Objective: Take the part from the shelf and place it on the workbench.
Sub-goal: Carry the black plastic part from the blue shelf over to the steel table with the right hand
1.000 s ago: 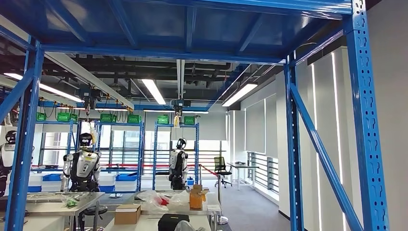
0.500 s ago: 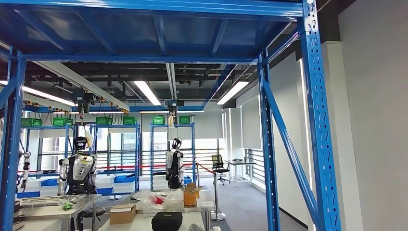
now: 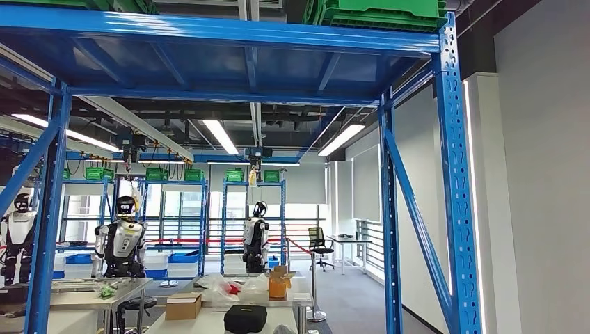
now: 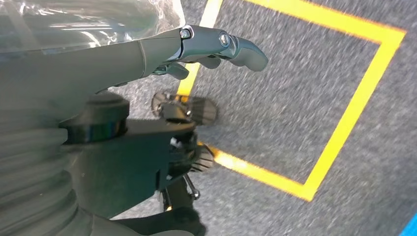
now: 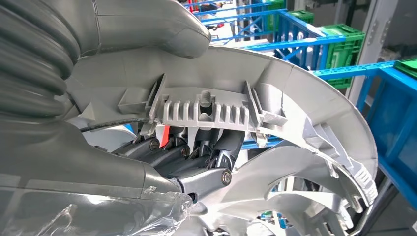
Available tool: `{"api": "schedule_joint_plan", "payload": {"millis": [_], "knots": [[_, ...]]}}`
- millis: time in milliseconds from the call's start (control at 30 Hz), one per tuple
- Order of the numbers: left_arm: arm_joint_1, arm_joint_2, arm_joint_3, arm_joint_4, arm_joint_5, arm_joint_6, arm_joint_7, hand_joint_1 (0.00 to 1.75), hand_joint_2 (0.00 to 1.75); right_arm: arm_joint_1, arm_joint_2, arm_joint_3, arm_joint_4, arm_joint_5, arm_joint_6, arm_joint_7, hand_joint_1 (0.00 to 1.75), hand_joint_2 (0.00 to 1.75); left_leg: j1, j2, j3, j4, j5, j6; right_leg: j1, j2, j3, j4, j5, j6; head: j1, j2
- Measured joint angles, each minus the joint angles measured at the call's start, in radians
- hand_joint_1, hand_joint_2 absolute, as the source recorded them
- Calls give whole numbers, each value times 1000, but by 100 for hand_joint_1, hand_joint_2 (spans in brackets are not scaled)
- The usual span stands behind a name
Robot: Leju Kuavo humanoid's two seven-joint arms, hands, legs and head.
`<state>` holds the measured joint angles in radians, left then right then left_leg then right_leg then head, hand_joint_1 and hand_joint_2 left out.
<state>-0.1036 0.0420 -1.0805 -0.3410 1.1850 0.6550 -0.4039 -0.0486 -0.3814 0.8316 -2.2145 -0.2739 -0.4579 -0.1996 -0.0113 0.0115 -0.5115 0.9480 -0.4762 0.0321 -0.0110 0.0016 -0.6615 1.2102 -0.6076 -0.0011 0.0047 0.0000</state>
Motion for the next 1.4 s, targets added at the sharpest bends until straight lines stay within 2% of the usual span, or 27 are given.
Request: {"api": "schedule_joint_plan", "payload": {"millis": [33,67,100,167,200,233,333,367,433,500,533,567,600,700,767,833,900,933,1000,1033,1067,1100,1167,1233,1267,1333,1400], "knots": [[1,-2,0,0,0,0,1,0,175,1,-2,0,0,0,-2,0,175,175,0,1,-11,2,7,-2,-2,0,-7,45,-17,5,-1,0],[2,-3,0,0,1,0,1,0,175,2,-3,0,0,1,-4,1,175,175,1,2,-23,6,13,-4,-4,0,1,61,-13,9,-2,0],[2,-4,0,0,1,0,2,0,175,3,-4,0,0,2,-7,1,175,175,3,3,-35,11,19,-7,-7,-1,26,40,9,12,-3,0],[2,-5,0,0,2,0,2,0,175,2,-5,0,0,4,-12,2,175,175,5,3,-55,27,26,-15,-11,-3,117,-85,51,19,-5,0],[2,-5,0,0,2,0,2,0,175,2,-5,0,0,5,-14,3,175,175,4,3,-64,37,28,-20,-12,-2,155,-146,59,16,-6,0],[2,-5,0,0,2,0,2,0,175,2,-5,1,0,6,-16,3,175,175,3,3,-70,47,31,-25,-11,-1,178,-187,57,10,-6,0],[3,-5,-1,0,3,1,3,0,175,3,-5,1,0,6,-19,6,175,175,3,1,-84,58,43,-41,-8,2,173,-205,56,-18,-4,0],[3,-5,-1,0,3,1,3,0,175,4,-5,1,0,6,-19,7,175,175,5,0,-89,66,35,-46,-9,2,169,-205,61,-28,-2,0],[4,-5,-1,0,3,2,3,0,175,4,-5,1,0,6,-20,8,175,175,9,-3,-113,133,-21,-58,-11,0,159,-206,73,-43,2,0],[4,-5,-1,0,3,2,3,0,175,4,-5,2,0,6,-21,9,175,175,13,-4,-156,263,-98,-67,-9,-1,147,-205,82,-50,5,0],[4,-5,-1,0,4,2,3,0,175,5,-5,2,0,6,-22,9,175,175,15,-4,-170,315,-119,-69,-7,0,140,-203,86,-50,6,0],[5,-5,-1,0,5,2,3,0,175,5,-5,2,0,6,-22,10,175,175,15,-4,-169,335,-121,-68,-5,0,133,-200,90,-51,7,0],[5,-5,-1,0,6,2,3,0,175,6,-5,3,0,6,-23,10,175,175,15,-5,-151,317,-105,-64,-3,0,127,-198,92,-51,7,0],[4,-3,-1,0,6,2,4,0,175,8,-5,4,0,6,-27,11,175,175,8,-8,-33,130,-36,-35,3,1,120,-195,100,-47,7,0],[3,-1,-1,0,6,3,4,0,175,9,-5,4,0,6,-29,11,175,175,-1,-10,4,58,-25,-22,1,0,115,-196,107,-37,5,0],[3,-1,-2,0,6,4,5,0,175,10,-6,4,0,5,-31,10,175,175,-4,-9,3,42,-19,-17,-1,-1,111,-197,113,-24,6,0],[1,-2,-2,0,7,5,6,0,175,10,-7,3,-1,4,-33,10,175,175,1,-6,-1,26,-6,-11,-1,0,99,-177,94,-13,4,0],[1,-2,-2,0,8,6,7,0,175,10,-8,3,-1,4,-34,10,175,175,4,-4,-6,20,2,-8,-1,0,83,-141,65,-9,2,0],[0,-4,-1,0,8,7,9,0,175,11,-10,3,0,3,-35,9,175,175,5,-4,-22,20,12,-4,-3,1,34,-23,-10,-2,-1,0],[1,-5,-2,0,9,8,10,0,175,13,-11,4,0,2,-37,9,175,175,4,-4,-31,22,17,-5,-3,0,14,32,-35,1,-2,0],[2,-6,-2,0,10,8,11,0,175,14,-11,4,0,1,-39,9,175,175,4,-3,-40,26,21,-6,-4,0,8,60,-42,4,-2,0],[2,-6,-2,0,11,9,11,0,175,15,-12,4,0,-1,-41,9,175,175,5,-3,-49,31,25,-7,-5,0,19,51,-30,6,-4,0],[1,-7,-2,-1,14,11,11,0,175,16,-12,3,0,-5,-45,5,175,175,6,-3,-67,46,29,-12,-7,-1,91,-67,23,6,-6,0],[1,-7,-2,-1,15,13,11,0,175,17,-13,3,0,-10,-50,0,175,175,2,-4,-83,63,32,-20,-6,0,145,-172,55,-3,-6,0],[1,-6,-2,-1,16,13,11,0,175,18,-13,2,-1,-13,-53,-3,175,175,1,-4,-88,68,36,-25,-4,2,152,-190,57,-11,-5,0],[3,-6,-2,-1,17,14,12,0,175,21,-13,1,-1,-17,-58,-7,175,175,1,-5,-92,69,46,-37,-2,4,143,-188,68,-26,-4,0],[4,-5,-2,-1,18,14,13,0,175,22,-13,1,-1,-21,-62,-10,175,175,4,-8,-101,84,28,-49,-5,1,133,-189,83,-39,-2,0]]}}
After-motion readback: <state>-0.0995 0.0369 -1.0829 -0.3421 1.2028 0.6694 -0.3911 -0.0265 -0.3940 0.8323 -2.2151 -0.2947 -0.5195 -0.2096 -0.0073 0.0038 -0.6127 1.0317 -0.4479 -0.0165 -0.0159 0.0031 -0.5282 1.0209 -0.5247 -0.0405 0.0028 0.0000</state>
